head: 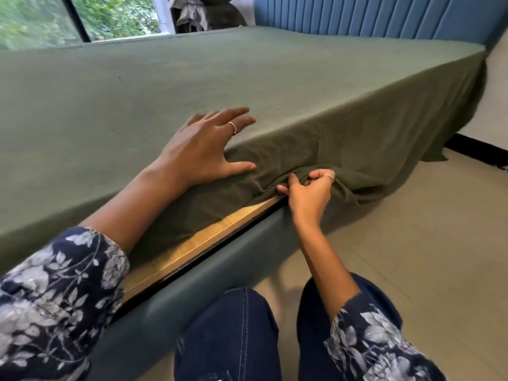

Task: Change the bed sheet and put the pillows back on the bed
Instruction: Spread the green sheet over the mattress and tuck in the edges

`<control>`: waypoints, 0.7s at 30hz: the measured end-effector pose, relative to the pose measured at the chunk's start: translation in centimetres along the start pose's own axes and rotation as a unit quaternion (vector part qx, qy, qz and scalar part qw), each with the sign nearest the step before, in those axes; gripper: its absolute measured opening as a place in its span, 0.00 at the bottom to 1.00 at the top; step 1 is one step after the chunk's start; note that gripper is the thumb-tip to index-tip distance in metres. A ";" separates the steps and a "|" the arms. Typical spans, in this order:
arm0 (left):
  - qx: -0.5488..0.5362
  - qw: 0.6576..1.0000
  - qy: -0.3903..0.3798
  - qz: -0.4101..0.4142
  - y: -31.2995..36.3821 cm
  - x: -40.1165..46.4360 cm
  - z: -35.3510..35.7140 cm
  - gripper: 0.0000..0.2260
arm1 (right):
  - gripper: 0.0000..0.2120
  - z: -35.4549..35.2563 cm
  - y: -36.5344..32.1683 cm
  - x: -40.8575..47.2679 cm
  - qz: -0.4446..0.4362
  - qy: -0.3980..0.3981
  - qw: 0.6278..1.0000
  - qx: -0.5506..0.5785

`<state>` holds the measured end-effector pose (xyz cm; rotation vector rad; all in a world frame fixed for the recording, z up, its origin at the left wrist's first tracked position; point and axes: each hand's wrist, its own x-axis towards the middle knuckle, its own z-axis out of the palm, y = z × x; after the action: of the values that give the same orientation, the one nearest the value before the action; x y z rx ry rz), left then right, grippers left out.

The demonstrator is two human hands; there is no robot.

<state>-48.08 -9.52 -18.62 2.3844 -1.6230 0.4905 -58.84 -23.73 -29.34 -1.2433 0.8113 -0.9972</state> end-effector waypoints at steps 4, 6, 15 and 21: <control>0.098 0.973 0.193 0.076 5.6 -3.8 3.5 0.10 | 0.03 -0.7 1.3 -1.3 -0.112 -0.069 0.990 -0.051; 0.060 0.985 0.156 0.036 7.9 -5.7 6.8 0.10 | 0.08 -2.1 2.8 -1.6 -0.164 -0.152 0.969 -0.108; 0.050 0.990 0.005 -0.128 10.1 -6.9 11.9 0.20 | 0.21 -4.8 5.6 0.9 -0.391 -0.183 0.819 -0.378; 0.072 0.980 -0.013 -0.182 10.7 -4.7 12.8 0.21 | 0.18 -4.1 5.0 2.0 -0.453 -0.164 0.725 -0.492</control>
<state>-57.72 -13.99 -32.32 2.7222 -1.1499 0.5217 -61.07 -26.96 -34.84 -2.8427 0.3730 -1.0231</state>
